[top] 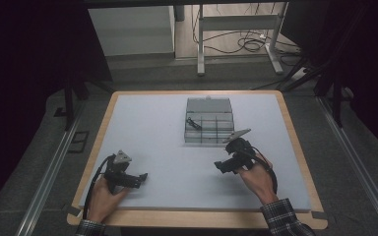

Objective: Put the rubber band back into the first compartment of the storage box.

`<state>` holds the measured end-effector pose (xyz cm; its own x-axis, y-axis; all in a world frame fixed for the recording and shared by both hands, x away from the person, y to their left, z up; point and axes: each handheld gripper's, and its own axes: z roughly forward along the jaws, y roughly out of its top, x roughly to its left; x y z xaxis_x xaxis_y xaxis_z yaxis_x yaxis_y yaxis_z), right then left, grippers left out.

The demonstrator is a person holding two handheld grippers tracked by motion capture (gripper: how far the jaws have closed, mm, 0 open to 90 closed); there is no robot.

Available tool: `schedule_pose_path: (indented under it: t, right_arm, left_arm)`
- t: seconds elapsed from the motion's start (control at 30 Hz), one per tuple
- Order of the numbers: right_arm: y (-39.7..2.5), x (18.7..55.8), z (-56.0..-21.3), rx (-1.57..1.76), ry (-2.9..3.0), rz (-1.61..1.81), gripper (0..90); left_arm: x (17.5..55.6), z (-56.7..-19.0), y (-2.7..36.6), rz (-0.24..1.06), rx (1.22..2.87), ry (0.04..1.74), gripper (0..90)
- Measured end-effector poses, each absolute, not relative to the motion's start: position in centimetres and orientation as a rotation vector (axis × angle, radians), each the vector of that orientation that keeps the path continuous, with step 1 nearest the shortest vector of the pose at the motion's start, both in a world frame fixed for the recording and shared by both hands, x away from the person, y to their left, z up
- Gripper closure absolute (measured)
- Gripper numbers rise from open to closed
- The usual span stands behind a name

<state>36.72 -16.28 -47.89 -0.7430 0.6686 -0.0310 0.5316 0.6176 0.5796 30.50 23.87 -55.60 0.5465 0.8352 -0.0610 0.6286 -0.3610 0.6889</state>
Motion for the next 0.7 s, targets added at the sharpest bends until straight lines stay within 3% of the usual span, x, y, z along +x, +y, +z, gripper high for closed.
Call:
schedule_pose_path:
  t: [0.7]
  right_arm:
    - [-18.5,35.6,-47.9,1.021,2.591,0.789,10.2]
  left_arm:
    - [30.5,-55.6,23.9,0.395,2.110,1.175,0.0]
